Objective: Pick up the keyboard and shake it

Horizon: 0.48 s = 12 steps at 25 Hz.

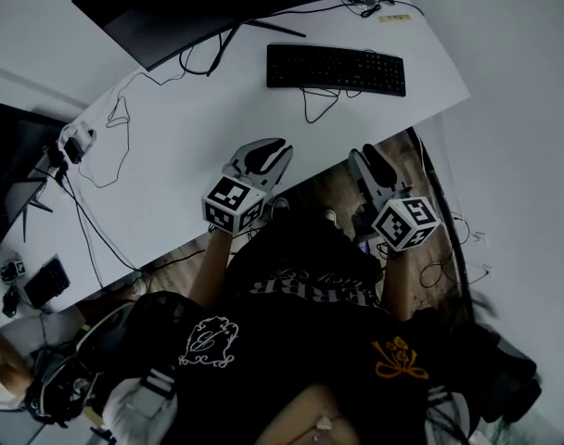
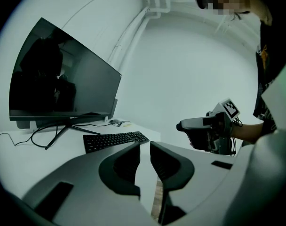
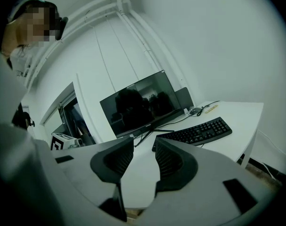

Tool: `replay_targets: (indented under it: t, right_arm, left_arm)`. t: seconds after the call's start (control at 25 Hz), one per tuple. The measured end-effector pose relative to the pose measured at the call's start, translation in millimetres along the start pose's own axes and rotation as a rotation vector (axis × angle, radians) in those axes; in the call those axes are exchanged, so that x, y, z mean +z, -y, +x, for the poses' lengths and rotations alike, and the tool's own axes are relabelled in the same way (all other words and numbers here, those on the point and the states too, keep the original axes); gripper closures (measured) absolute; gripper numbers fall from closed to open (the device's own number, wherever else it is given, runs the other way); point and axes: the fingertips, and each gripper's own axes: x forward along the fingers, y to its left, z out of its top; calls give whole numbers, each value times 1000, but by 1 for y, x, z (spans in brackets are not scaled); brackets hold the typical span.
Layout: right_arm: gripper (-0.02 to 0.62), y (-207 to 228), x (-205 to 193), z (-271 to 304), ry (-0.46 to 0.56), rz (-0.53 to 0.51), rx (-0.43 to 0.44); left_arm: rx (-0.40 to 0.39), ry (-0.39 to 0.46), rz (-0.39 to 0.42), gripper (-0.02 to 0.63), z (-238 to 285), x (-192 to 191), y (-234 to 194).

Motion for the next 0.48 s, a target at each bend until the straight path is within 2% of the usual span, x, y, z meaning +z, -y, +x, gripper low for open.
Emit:
replay_targets:
  t: [0.32, 0.48]
  right_arm:
    - [581, -9, 1, -12, -30, -74, 5]
    - [600, -5, 10, -39, 31, -63, 11]
  left_arm:
    - [-3, 13, 7, 538, 7, 6, 28]
    - [-15, 22, 24, 540, 19, 14, 56]
